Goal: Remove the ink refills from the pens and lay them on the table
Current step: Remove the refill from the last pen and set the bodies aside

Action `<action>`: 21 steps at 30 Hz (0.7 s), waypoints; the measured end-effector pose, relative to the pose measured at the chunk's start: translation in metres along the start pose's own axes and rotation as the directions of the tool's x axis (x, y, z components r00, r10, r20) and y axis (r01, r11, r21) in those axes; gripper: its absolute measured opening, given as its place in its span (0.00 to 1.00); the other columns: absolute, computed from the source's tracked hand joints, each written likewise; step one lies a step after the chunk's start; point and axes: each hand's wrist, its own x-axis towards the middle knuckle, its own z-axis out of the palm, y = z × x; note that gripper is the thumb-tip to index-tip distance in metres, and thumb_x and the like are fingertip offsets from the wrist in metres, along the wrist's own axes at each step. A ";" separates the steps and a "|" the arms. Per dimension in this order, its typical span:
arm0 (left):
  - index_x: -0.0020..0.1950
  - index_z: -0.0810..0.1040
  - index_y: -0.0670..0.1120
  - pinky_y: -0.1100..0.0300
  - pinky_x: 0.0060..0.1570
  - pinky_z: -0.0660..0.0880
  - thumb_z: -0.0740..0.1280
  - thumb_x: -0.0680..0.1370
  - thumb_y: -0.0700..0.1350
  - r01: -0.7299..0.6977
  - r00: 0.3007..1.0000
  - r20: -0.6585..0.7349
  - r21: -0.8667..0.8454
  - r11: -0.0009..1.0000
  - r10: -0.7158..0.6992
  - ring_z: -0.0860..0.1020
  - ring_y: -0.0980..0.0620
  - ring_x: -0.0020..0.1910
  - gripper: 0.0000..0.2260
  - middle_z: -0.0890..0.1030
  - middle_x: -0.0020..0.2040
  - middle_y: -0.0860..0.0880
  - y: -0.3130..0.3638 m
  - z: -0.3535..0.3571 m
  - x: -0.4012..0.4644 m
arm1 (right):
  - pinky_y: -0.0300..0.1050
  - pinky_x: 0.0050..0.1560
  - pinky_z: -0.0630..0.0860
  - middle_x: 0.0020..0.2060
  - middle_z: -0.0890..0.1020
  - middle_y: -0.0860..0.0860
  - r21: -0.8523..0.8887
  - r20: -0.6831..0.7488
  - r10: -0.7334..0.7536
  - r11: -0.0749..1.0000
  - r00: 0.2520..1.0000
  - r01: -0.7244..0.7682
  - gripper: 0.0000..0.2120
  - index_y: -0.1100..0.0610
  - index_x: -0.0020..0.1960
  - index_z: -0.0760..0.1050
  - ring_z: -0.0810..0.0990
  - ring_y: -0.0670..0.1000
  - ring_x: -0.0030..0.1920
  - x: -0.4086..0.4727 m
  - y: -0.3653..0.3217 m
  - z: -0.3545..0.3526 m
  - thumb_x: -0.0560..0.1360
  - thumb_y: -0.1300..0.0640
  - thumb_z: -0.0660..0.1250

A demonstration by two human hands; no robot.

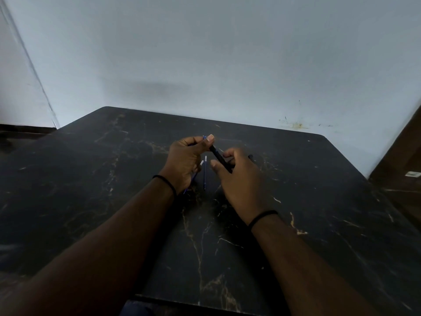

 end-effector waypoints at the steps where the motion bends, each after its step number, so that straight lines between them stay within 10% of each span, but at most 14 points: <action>1: 0.42 0.82 0.42 0.66 0.18 0.60 0.72 0.75 0.46 0.000 1.000 -0.001 0.002 1.000 0.000 0.61 0.57 0.17 0.08 0.83 0.45 0.38 0.000 0.000 0.000 | 0.44 0.40 0.76 0.41 0.79 0.43 0.001 -0.019 0.004 1.000 1.000 -0.004 0.11 0.49 0.52 0.73 0.79 0.46 0.41 0.000 0.001 0.001 0.74 0.46 0.71; 21: 0.42 0.81 0.39 0.67 0.17 0.61 0.72 0.76 0.43 -0.003 1.000 -0.023 0.013 1.000 0.003 0.62 0.58 0.17 0.07 0.77 0.47 0.33 0.001 0.003 -0.001 | 0.53 0.40 0.79 0.34 0.79 0.47 -0.067 0.011 -0.033 0.997 0.999 0.033 0.09 0.52 0.44 0.76 0.78 0.49 0.36 0.000 0.003 0.001 0.79 0.48 0.66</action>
